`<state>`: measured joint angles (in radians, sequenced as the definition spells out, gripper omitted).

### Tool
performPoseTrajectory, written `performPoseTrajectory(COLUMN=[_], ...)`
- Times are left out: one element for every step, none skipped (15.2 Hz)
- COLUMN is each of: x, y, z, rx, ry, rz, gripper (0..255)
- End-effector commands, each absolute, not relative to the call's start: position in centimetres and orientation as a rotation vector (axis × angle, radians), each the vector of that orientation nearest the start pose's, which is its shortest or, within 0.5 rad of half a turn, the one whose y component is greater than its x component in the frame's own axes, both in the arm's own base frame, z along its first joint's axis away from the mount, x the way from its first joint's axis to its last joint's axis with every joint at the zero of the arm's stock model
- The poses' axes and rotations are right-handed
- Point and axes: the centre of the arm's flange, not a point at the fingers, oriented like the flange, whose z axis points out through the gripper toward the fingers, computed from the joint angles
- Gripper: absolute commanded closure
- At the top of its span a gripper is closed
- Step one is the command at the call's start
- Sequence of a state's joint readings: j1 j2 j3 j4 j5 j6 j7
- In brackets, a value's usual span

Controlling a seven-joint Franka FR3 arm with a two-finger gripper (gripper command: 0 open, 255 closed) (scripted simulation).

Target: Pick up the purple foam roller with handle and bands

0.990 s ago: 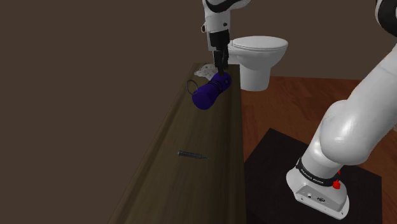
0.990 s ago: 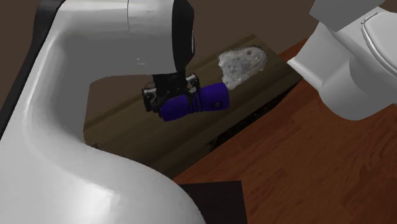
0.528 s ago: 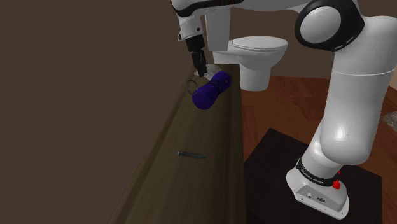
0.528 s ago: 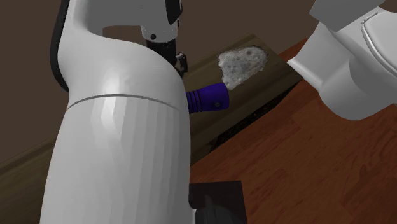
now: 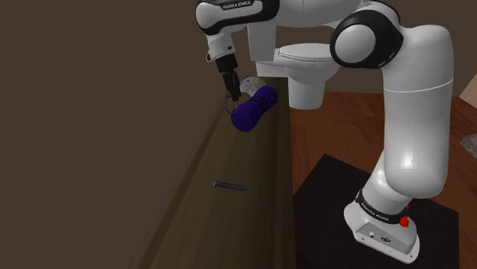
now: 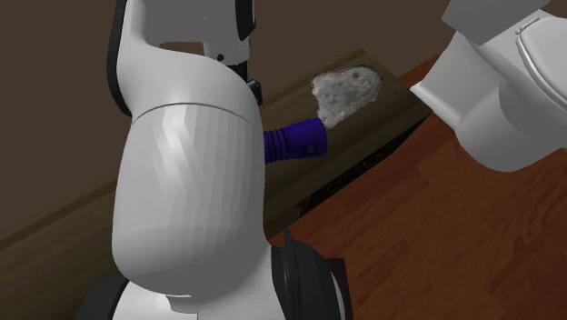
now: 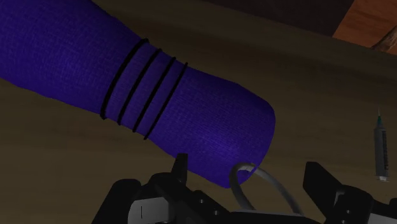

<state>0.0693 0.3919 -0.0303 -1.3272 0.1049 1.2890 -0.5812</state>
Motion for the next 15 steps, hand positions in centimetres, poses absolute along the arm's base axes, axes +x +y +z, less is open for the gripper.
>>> performPoseTrajectory(x=[62.3,62.3,62.3,62.3,62.3,62.3,62.3,62.3,62.3,62.3,62.3,62.3,62.3,62.3,62.3], y=[4.2,4.2,4.2,4.1,4.1,4.1,4.1,4.1,4.1,4.1,4.1,4.2,4.2,4.2,4.2], z=[47.1,47.1,47.1,47.1,47.1,47.1,47.1,47.1,47.1,47.1,47.1,47.1,47.1,47.6,48.1], rx=[-2.741,-2.741,-2.741,-2.741,-2.741,-2.741,-2.741,-2.741,-2.741,-2.741,-2.741,-2.741,-2.741,-2.741,-2.741], ry=[-0.890,-0.890,-0.890,-0.890,-0.890,-0.890,-0.890,-0.890,-0.890,-0.890,-0.890,-0.890,-0.890,-0.890,-0.890], rz=[0.569,0.569,0.569,0.569,0.569,0.569,0.569,0.569,0.569,0.569,0.569,0.569,0.569,0.569,0.569], gripper=[0,0,0,255,255,255,255,255,255,255,255,255,255,255,255])
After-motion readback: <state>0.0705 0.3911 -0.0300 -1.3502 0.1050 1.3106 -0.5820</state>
